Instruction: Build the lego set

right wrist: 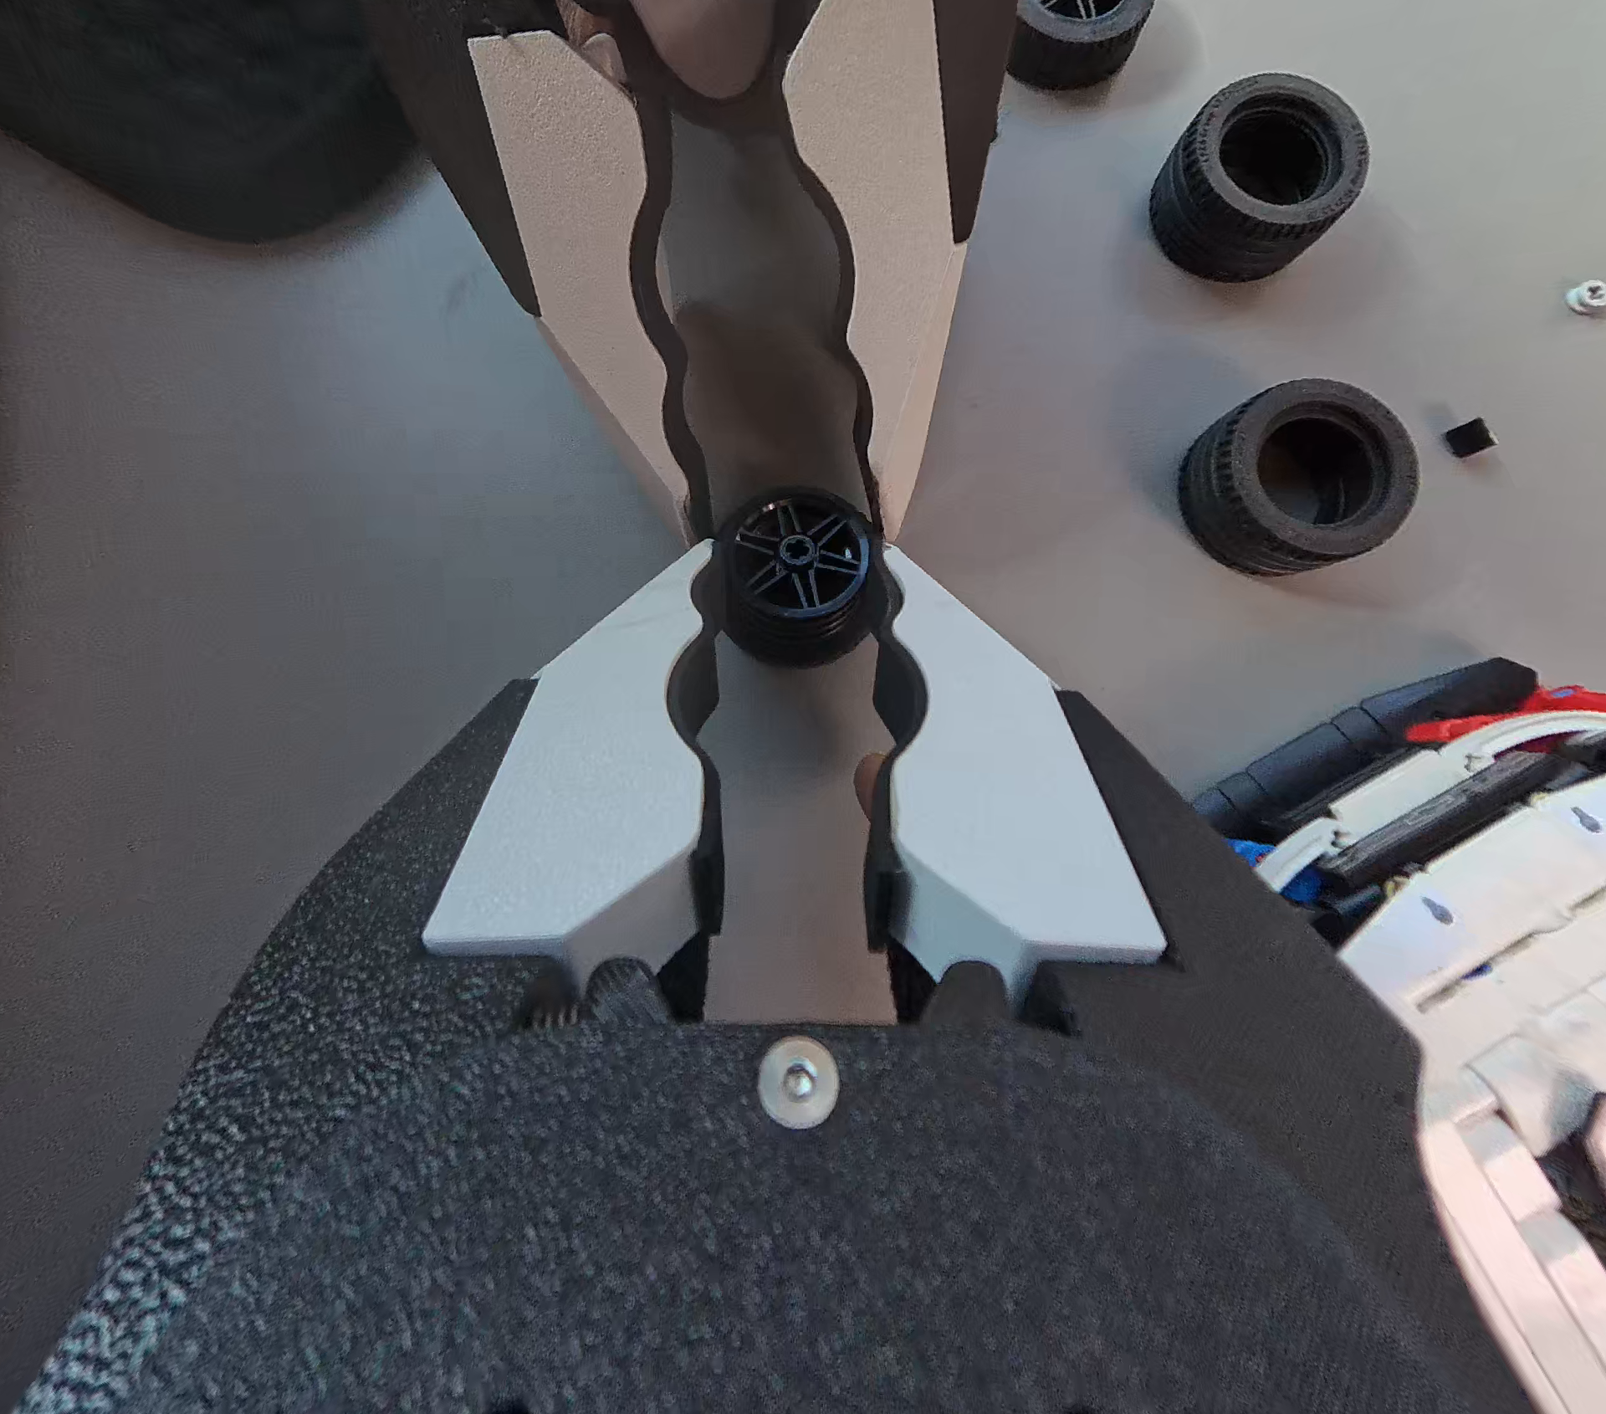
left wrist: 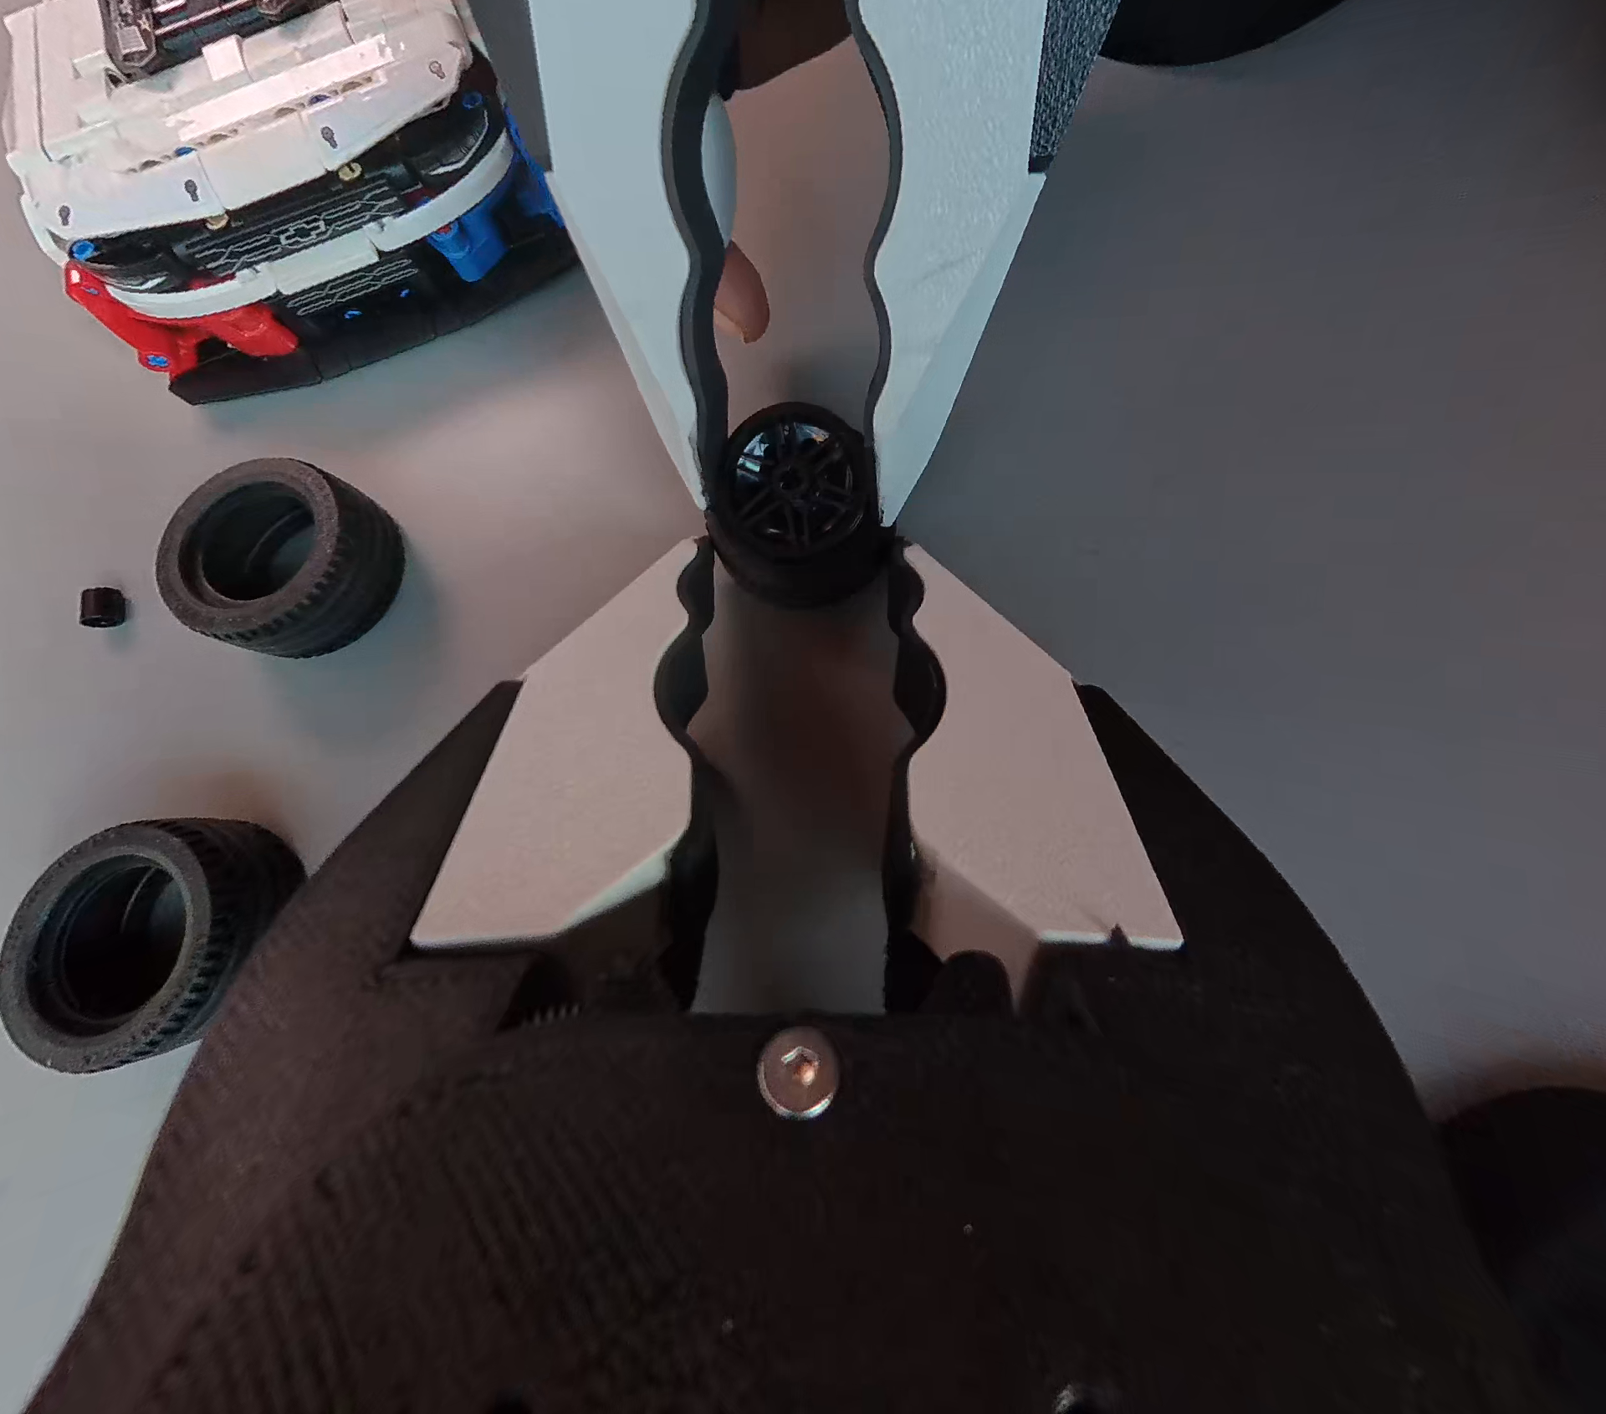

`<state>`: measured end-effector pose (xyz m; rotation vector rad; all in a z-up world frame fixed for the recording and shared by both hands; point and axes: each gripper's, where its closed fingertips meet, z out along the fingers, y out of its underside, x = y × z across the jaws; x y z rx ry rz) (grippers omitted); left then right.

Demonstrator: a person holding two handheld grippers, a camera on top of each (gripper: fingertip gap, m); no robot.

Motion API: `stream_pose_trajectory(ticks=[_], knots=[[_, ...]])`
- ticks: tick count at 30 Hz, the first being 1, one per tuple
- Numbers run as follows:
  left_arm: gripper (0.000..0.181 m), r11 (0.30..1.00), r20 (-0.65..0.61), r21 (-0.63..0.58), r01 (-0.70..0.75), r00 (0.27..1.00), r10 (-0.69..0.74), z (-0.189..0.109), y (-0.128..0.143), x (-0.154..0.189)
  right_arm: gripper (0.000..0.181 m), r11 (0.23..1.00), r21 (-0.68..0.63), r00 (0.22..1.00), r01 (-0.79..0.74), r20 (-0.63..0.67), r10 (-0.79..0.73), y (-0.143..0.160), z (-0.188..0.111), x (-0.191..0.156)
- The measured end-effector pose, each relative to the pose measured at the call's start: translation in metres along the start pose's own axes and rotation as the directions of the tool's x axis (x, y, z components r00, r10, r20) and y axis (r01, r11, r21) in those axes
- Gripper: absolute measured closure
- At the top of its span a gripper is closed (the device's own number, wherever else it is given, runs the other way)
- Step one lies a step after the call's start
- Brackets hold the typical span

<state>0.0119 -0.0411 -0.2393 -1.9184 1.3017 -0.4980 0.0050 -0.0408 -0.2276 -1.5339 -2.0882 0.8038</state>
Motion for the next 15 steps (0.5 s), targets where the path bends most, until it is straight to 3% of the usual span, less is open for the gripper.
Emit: stream_pose_trajectory(ticks=[9, 15], knots=[[0.143, 1.0, 0.026, -0.014, 0.009, 1.0, -0.008, 0.0, 0.0, 0.0, 0.142, 0.997, 0.072, 0.998, -0.041, -0.043, 0.045, -0.001, -0.01, -0.001], [0.143, 1.0, 0.036, -0.016, 0.015, 0.999, -0.014, 0.0, 0.0, 0.001, 0.154, 0.999, -0.005, 0.997, -0.044, -0.066, 0.044, 0.01, -0.009, -0.002]])
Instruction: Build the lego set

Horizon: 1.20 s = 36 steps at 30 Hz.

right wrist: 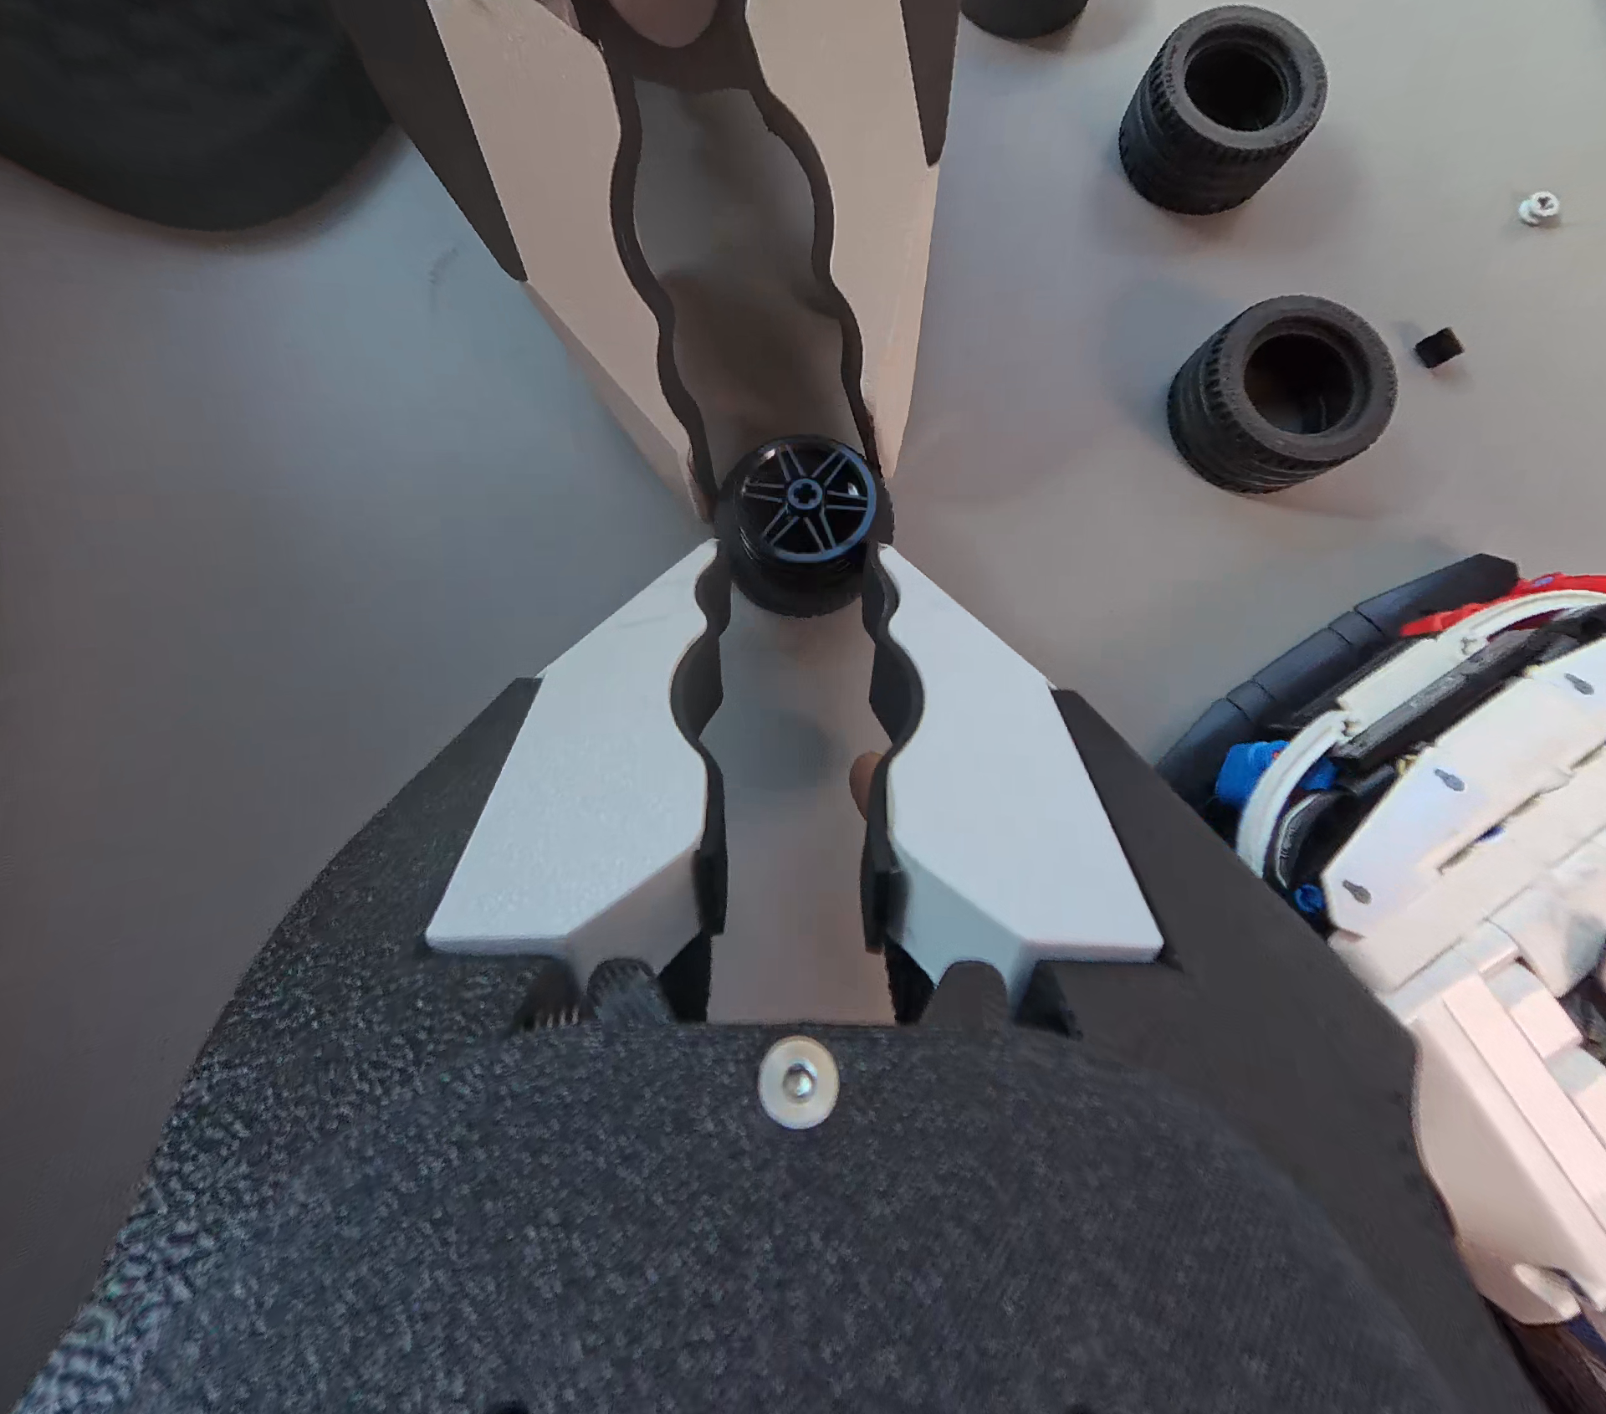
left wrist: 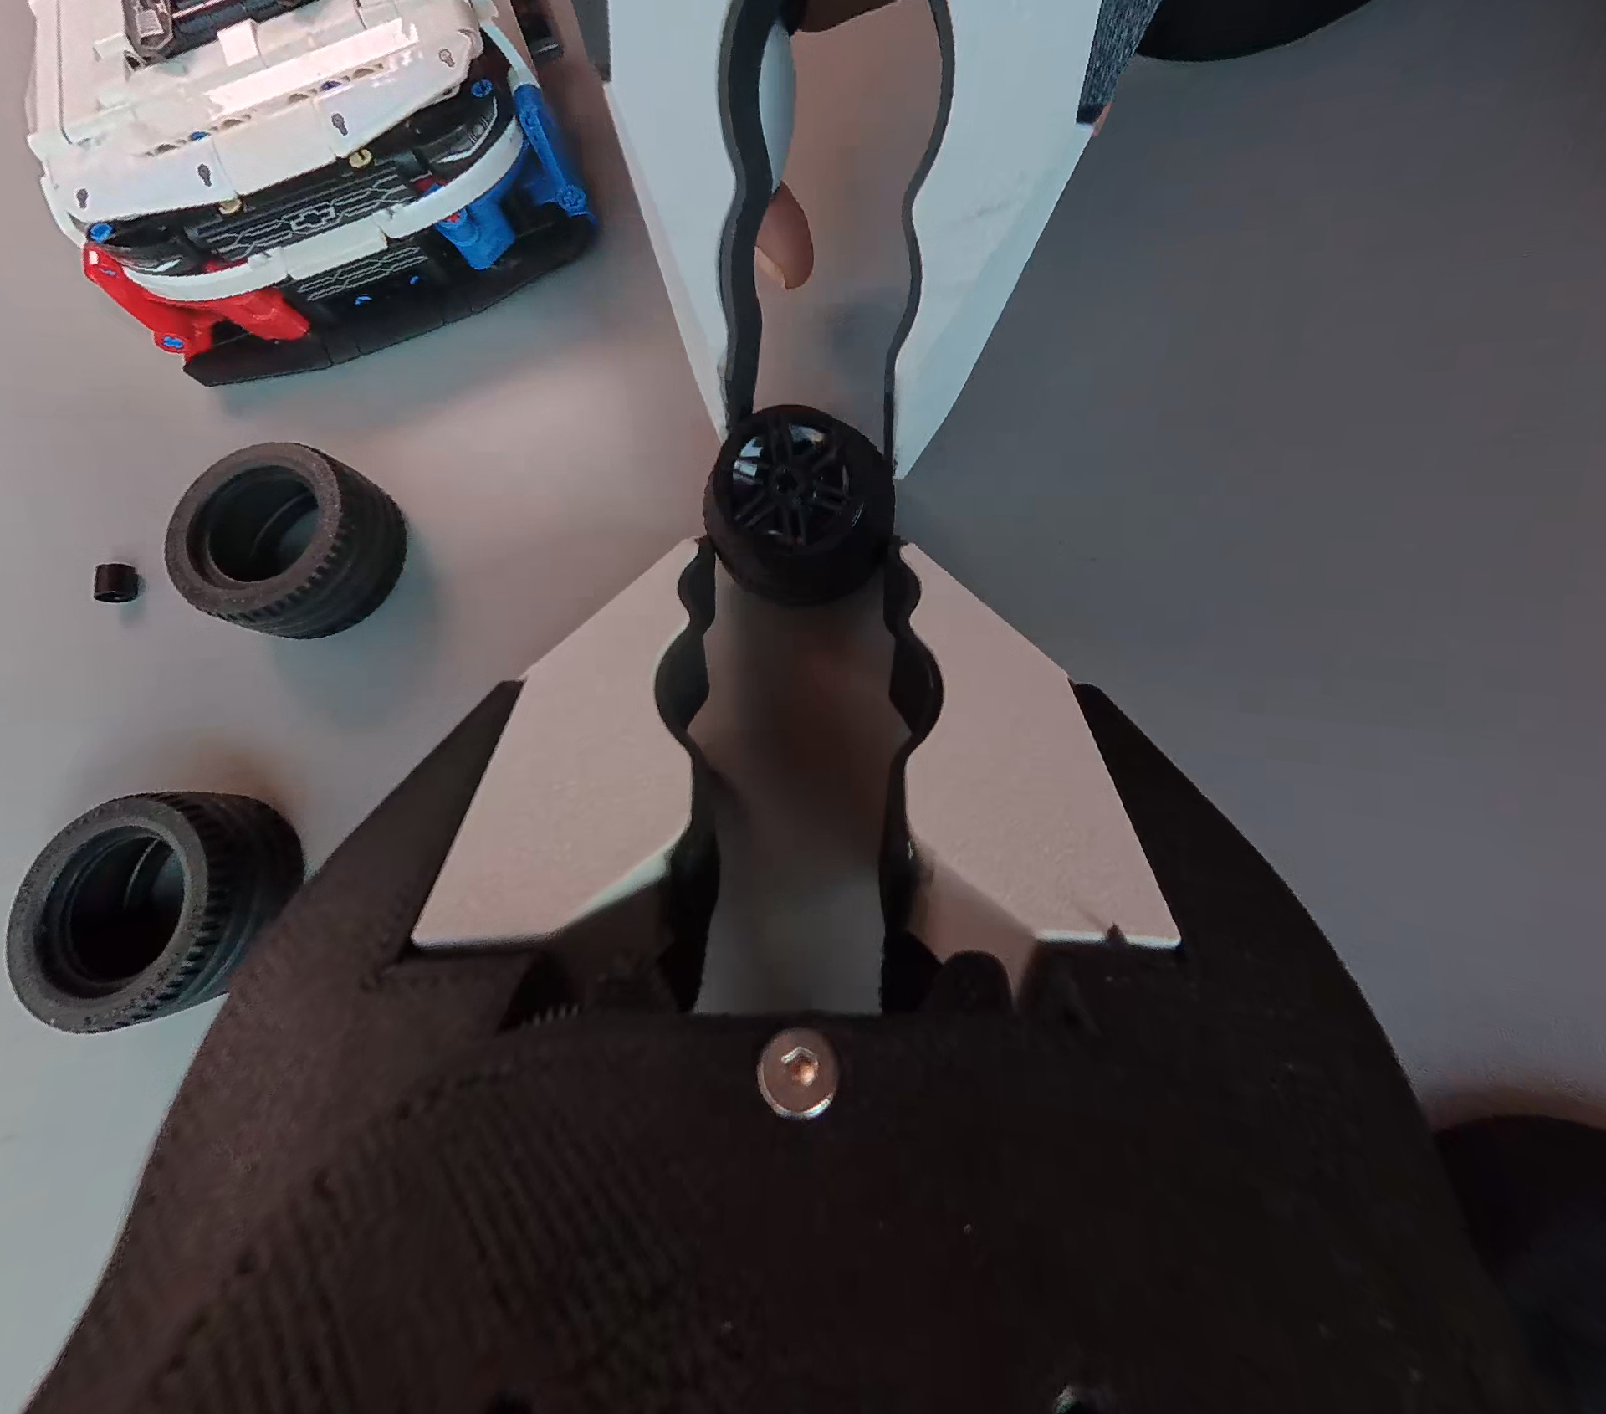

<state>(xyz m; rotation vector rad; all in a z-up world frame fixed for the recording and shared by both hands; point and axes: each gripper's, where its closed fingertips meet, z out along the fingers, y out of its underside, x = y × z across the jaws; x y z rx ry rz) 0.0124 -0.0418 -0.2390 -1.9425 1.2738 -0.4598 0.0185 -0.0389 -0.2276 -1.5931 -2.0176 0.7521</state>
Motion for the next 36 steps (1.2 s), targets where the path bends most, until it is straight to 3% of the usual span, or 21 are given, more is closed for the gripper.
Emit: stream_pose_trajectory(ticks=[18, 24, 26, 31, 36], knots=[[0.143, 0.999, 0.032, 0.032, -0.036, 0.999, 0.034, 0.0, -0.002, 0.0, 0.157, 0.998, 0.054, 1.0, -0.028, 0.0, 0.028, -0.001, 0.001, 0.001], [0.143, 0.997, 0.082, 0.034, -0.074, 0.994, 0.071, -0.005, 0.0, -0.008, 0.138, 0.976, 0.172, 0.991, -0.134, 0.04, 0.129, -0.006, -0.011, 0.004], [0.144, 0.994, 0.106, 0.051, -0.094, 0.99, 0.088, -0.007, -0.003, -0.01, 0.137, 0.944, 0.217, 0.968, -0.247, 0.096, 0.231, -0.012, -0.018, 0.006], [0.144, 0.984, 0.165, 0.125, -0.128, 0.98, 0.107, -0.017, -0.018, -0.014, 0.114, 0.806, 0.265, 0.845, -0.53, 0.243, 0.476, -0.024, -0.021, 0.012], [0.144, 0.953, 0.229, 0.227, -0.203, 0.962, 0.15, -0.032, -0.034, -0.012, 0.121, 0.673, 0.231, 0.695, -0.702, 0.425, 0.579, -0.034, -0.018, 0.011]])
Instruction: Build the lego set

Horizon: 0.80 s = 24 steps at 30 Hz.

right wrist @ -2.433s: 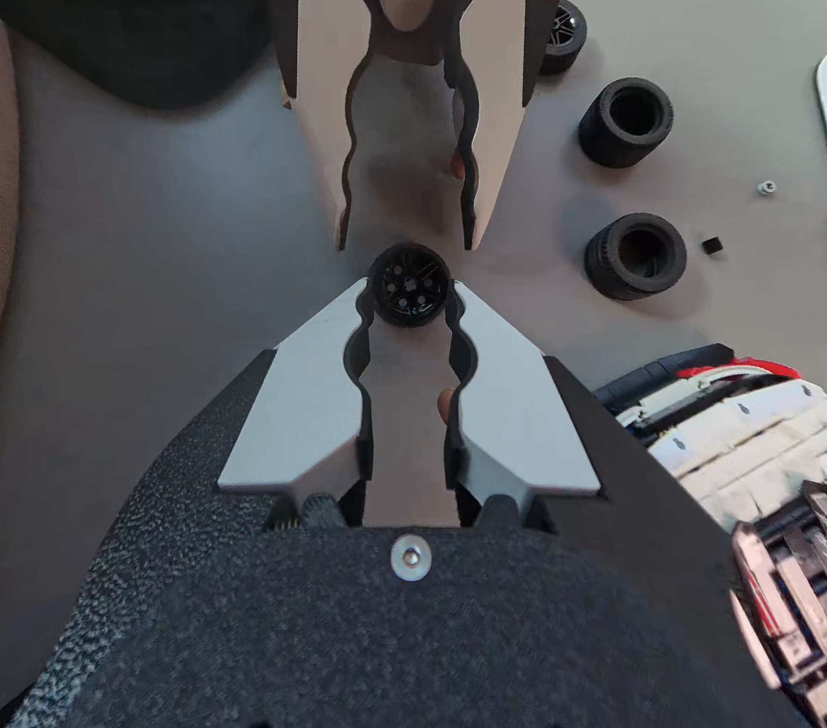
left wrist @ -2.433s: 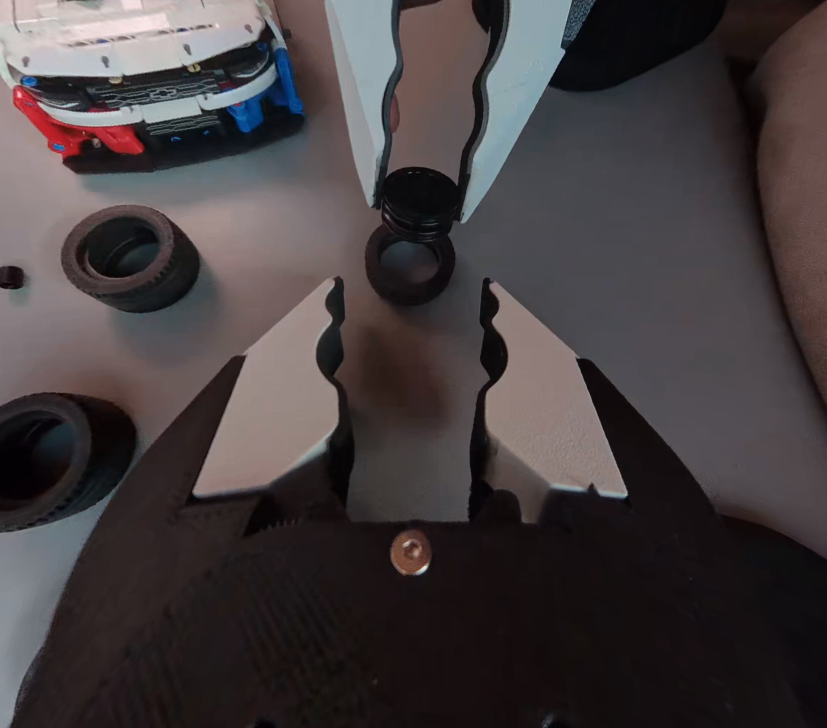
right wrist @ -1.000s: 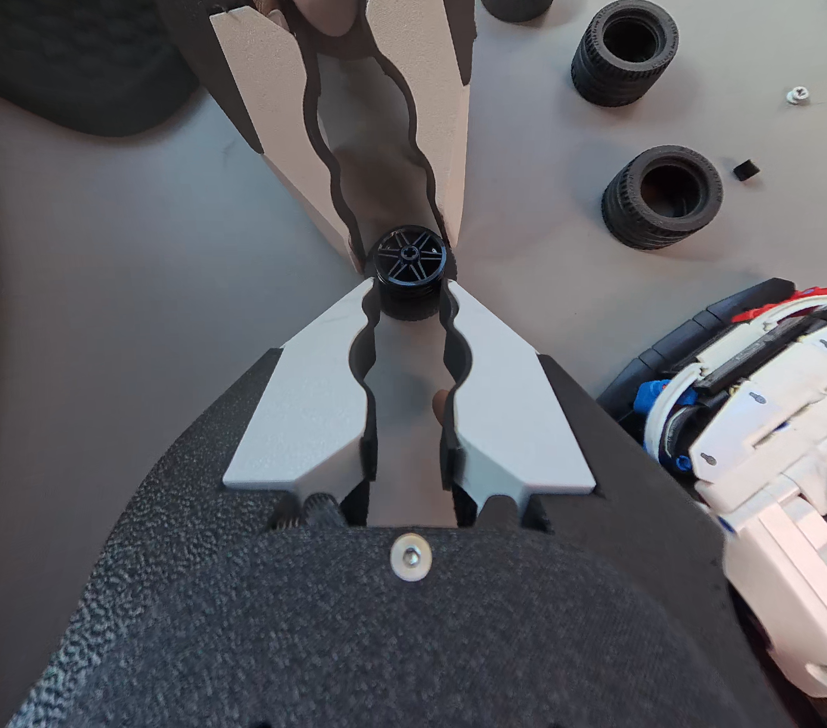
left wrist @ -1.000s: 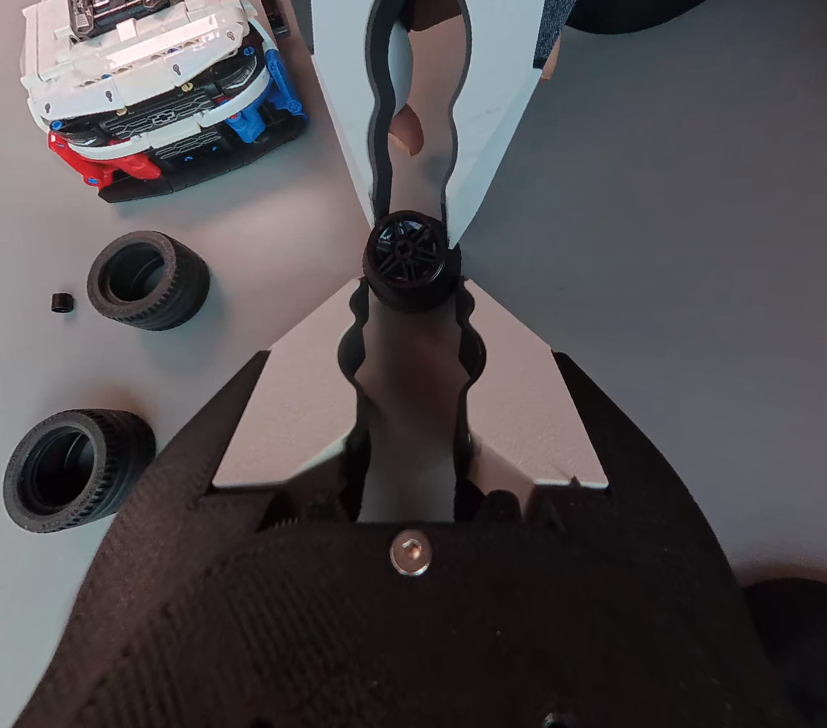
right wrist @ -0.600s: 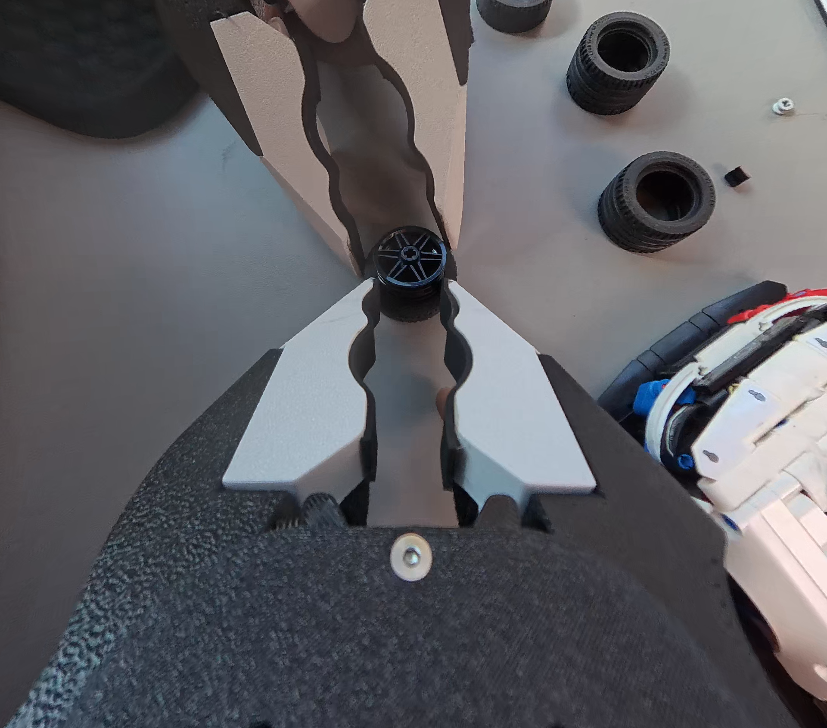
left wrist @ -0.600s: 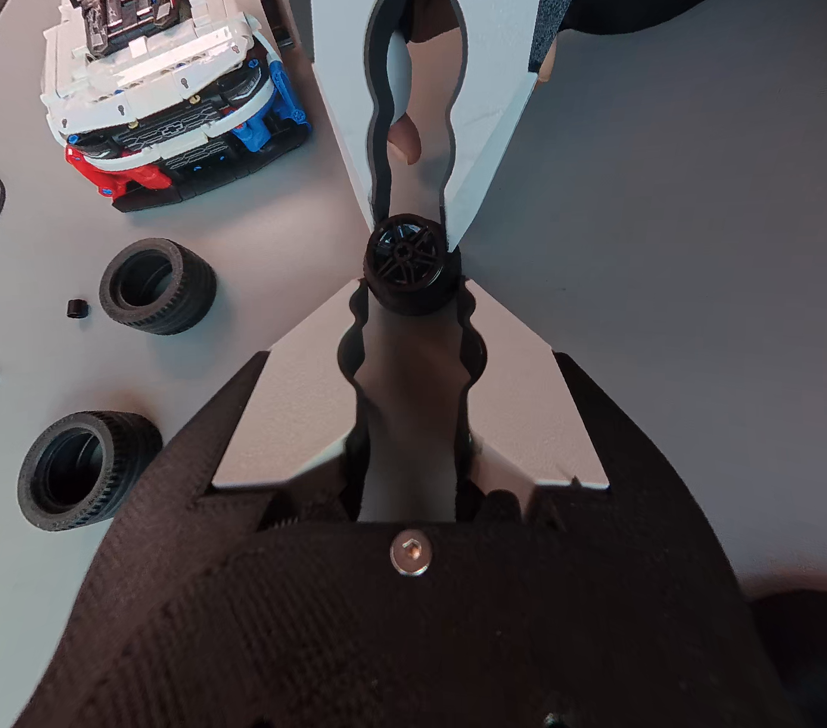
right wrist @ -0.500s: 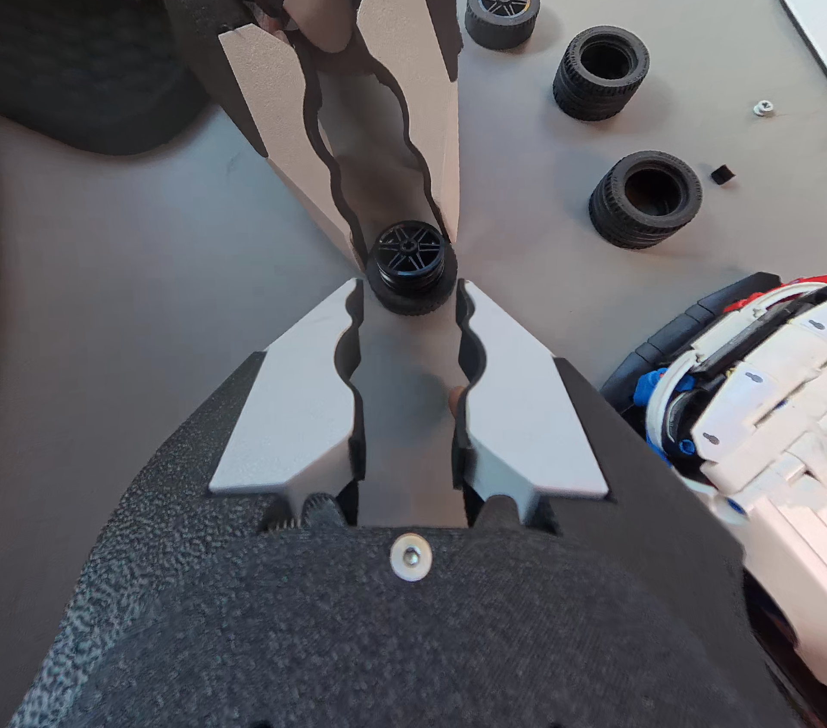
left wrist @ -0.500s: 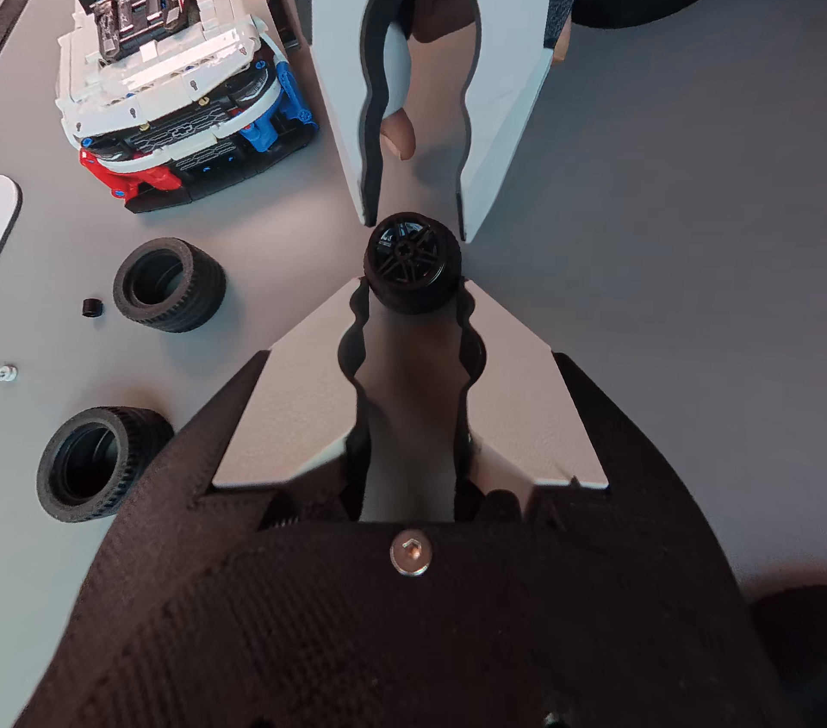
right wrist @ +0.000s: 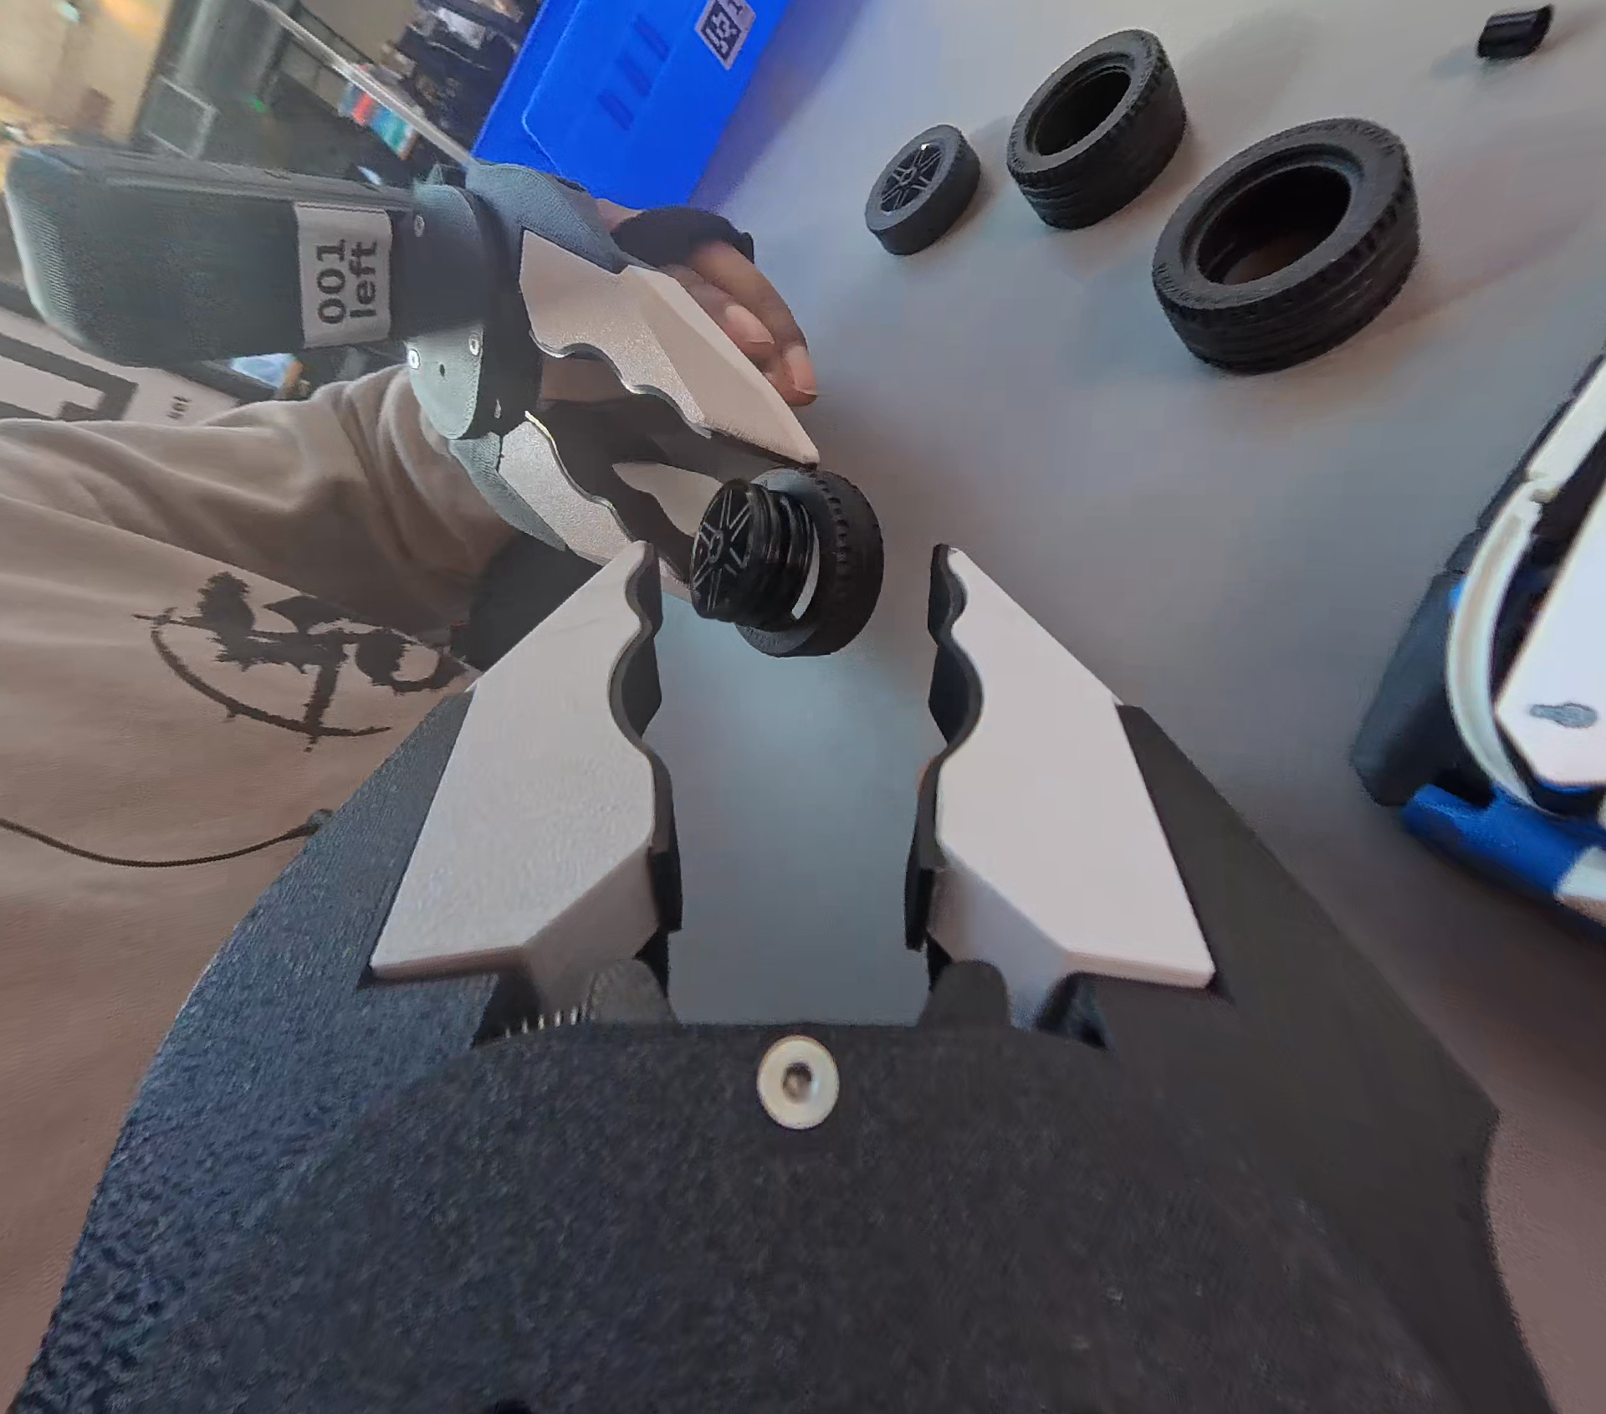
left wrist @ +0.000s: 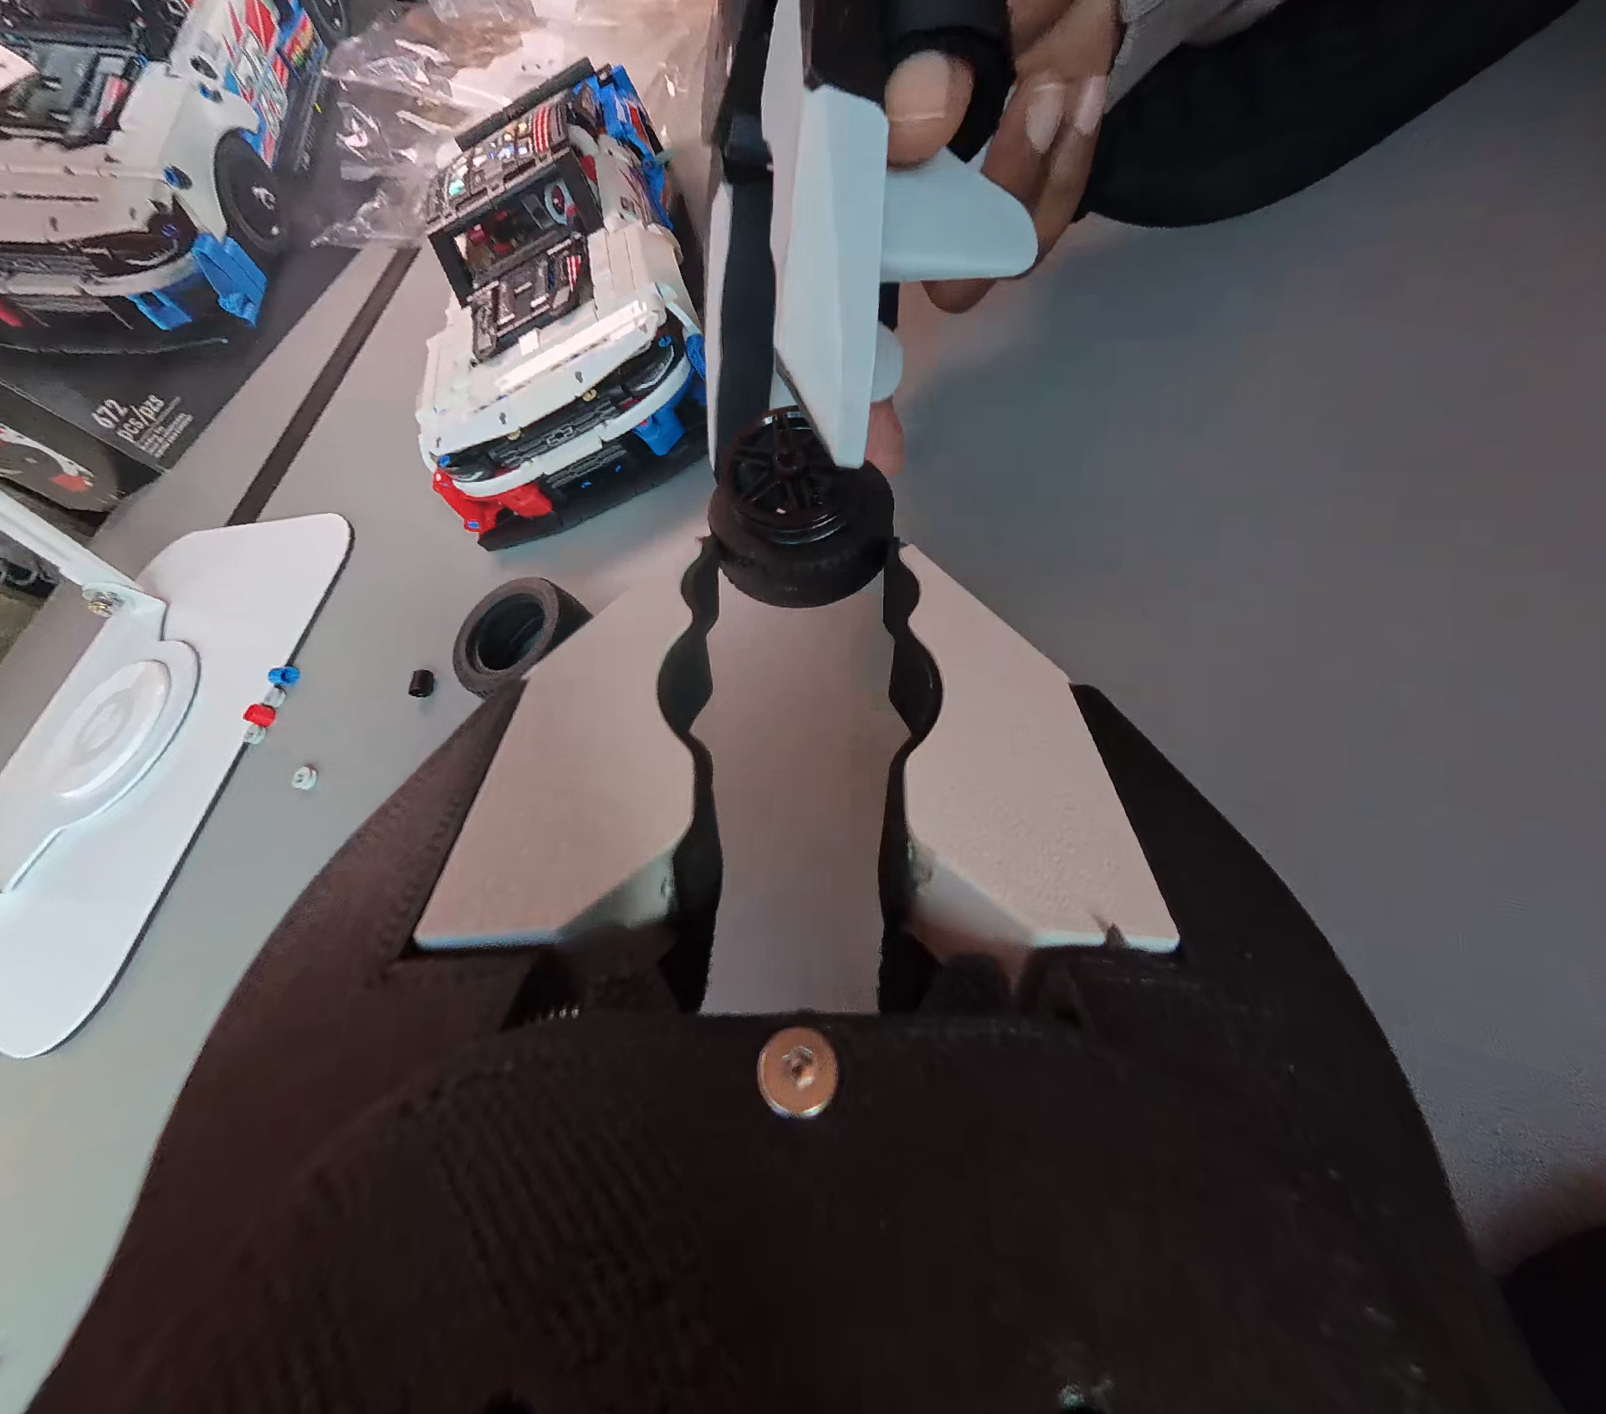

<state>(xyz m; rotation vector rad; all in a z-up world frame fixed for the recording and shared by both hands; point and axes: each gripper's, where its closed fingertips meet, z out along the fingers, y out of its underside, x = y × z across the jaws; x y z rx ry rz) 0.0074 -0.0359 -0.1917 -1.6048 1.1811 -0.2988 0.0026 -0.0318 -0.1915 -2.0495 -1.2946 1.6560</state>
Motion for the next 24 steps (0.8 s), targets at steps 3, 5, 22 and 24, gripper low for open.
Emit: stream_pose_trajectory(ticks=[3, 5, 22, 24], knots=[[0.145, 0.997, 0.019, 0.07, -0.024, 1.0, 0.022, -0.008, -0.008, -0.001, 0.144, 0.998, 0.017, 0.989, -0.065, 0.135, 0.063, -0.005, 0.001, -0.011], [0.145, 0.995, 0.027, 0.1, -0.014, 1.0, 0.011, -0.013, -0.011, -0.003, 0.148, 0.997, 0.039, 0.978, -0.073, 0.199, 0.064, -0.009, -0.001, -0.018], [0.15, 0.759, -0.342, 0.202, 0.619, 0.771, -0.537, -0.043, -0.032, -0.002, 0.153, 0.672, 0.156, 0.689, 0.724, -0.126, -0.714, -0.02, 0.006, -0.053], [0.15, 0.795, -0.318, 0.213, 0.568, 0.81, -0.493, -0.043, -0.031, 0.001, 0.153, 0.643, 0.141, 0.658, 0.753, -0.136, -0.741, -0.017, 0.007, -0.054]])
